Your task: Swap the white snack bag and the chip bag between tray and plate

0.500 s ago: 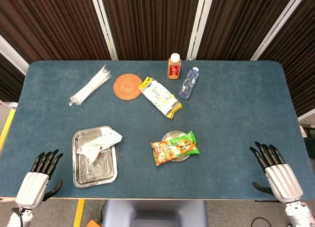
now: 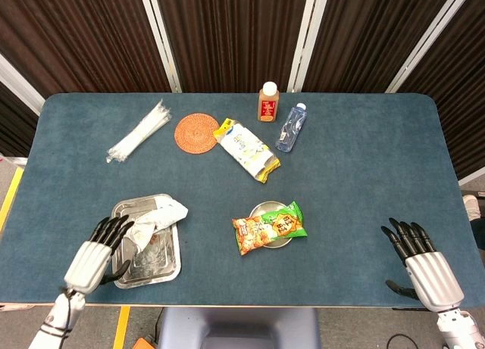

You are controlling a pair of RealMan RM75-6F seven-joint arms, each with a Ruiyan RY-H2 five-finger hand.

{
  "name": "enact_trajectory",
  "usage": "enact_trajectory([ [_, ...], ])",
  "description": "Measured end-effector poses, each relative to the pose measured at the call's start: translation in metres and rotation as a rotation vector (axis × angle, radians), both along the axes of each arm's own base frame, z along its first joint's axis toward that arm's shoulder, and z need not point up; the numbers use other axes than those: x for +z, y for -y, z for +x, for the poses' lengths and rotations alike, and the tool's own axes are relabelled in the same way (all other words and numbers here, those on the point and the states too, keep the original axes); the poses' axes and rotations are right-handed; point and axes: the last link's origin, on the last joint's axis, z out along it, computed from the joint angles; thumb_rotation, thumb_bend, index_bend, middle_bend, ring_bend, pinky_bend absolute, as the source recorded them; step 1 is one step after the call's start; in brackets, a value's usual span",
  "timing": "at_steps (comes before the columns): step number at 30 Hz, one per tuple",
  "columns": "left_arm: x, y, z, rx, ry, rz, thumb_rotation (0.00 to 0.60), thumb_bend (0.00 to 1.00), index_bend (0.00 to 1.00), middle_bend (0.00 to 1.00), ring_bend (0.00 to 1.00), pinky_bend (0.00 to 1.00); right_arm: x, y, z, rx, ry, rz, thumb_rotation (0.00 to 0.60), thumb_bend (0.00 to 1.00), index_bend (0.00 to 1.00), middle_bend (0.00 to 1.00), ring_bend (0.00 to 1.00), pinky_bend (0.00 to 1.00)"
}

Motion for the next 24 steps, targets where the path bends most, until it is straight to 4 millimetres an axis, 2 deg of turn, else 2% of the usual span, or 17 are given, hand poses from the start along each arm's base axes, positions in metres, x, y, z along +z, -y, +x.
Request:
enact_trajectory([
  [8,-0.032,-0.049,0.004,0.116,-0.085,-0.036,0.6,0.37,0.0,0.0,0.0,0.01,0.004,0.004,-0.002,-0.014,0.009,0.001,0.6,0.1,0.0,0.0,0.0,0.0],
  [16,-0.052,-0.073,0.0,0.228,-0.133,-0.085,0.6,0.37,0.0,0.0,0.0,0.05,0.005,0.005,-0.004,-0.023,0.013,0.008,0.6,0.1,0.0,0.0,0.0,0.0],
  [18,-0.056,-0.077,-0.001,0.242,-0.141,-0.108,0.6,0.37,0.0,0.0,0.0,0.1,0.006,0.005,-0.004,-0.023,0.014,0.006,0.6,0.1,0.0,0.0,0.0,0.0],
  [21,-0.059,-0.083,0.001,0.242,-0.144,-0.126,0.6,0.36,0.05,0.02,0.04,0.24,0.006,0.005,-0.004,-0.025,0.014,0.004,0.6,0.1,0.0,0.0,0.0,0.0],
  [23,-0.06,-0.086,0.001,0.239,-0.136,-0.114,0.6,0.36,0.14,0.1,0.14,0.34,0.006,0.005,-0.004,-0.026,0.012,0.005,0.6,0.1,0.0,0.0,0.0,0.0],
  [24,-0.06,-0.087,0.002,0.236,-0.131,-0.103,0.6,0.37,0.22,0.19,0.21,0.4,0.006,0.005,-0.004,-0.026,0.011,0.006,0.6,0.1,0.0,0.0,0.0,0.0],
])
